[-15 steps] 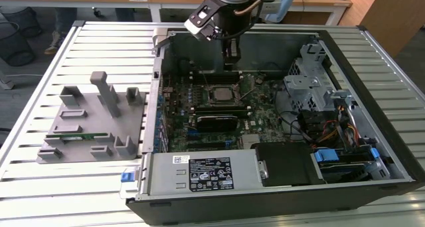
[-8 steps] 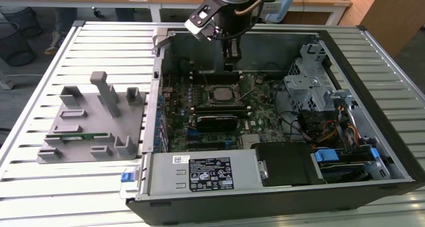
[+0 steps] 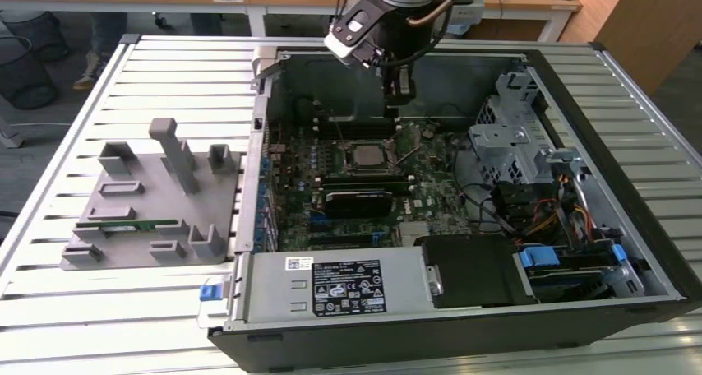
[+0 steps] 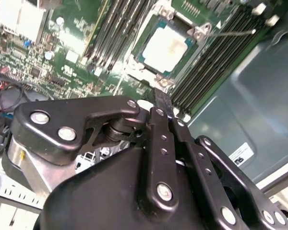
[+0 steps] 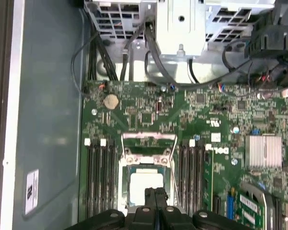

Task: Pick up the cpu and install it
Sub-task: 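Close the cpu cover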

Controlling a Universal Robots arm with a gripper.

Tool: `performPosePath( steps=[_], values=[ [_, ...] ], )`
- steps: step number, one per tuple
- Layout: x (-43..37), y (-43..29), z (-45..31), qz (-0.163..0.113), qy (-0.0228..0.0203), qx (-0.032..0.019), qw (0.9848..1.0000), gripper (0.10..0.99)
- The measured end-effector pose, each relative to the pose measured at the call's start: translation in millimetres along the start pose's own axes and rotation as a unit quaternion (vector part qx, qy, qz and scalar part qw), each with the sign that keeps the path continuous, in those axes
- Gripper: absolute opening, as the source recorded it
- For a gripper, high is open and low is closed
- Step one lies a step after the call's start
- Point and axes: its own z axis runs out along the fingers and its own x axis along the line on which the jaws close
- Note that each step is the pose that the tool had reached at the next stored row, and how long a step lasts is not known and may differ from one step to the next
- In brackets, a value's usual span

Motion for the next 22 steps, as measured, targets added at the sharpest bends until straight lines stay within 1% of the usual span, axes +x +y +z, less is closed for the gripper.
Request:
performPosePath(
  steps=[5, 11, 17, 21, 22],
  values=[
    [0.0, 7.5, 1.8, 0.0, -0.0002, 0.0001, 1.0, 0.106],
    [-0.2, 21.9, 6.1, 0.0, -0.0001, 0.0003, 1.0, 0.106],
    [-0.3, 28.9, 13.0, -0.013, 0.0005, 0.0002, 0.9999, 0.106],
    [-0.5, 29.7, 16.9, -0.014, 0.0004, 0.0011, 0.9999, 0.106],
    [-0.6, 30.9, 18.3, -0.014, 0.0004, 0.0017, 0.9999, 0.106]
  ],
)
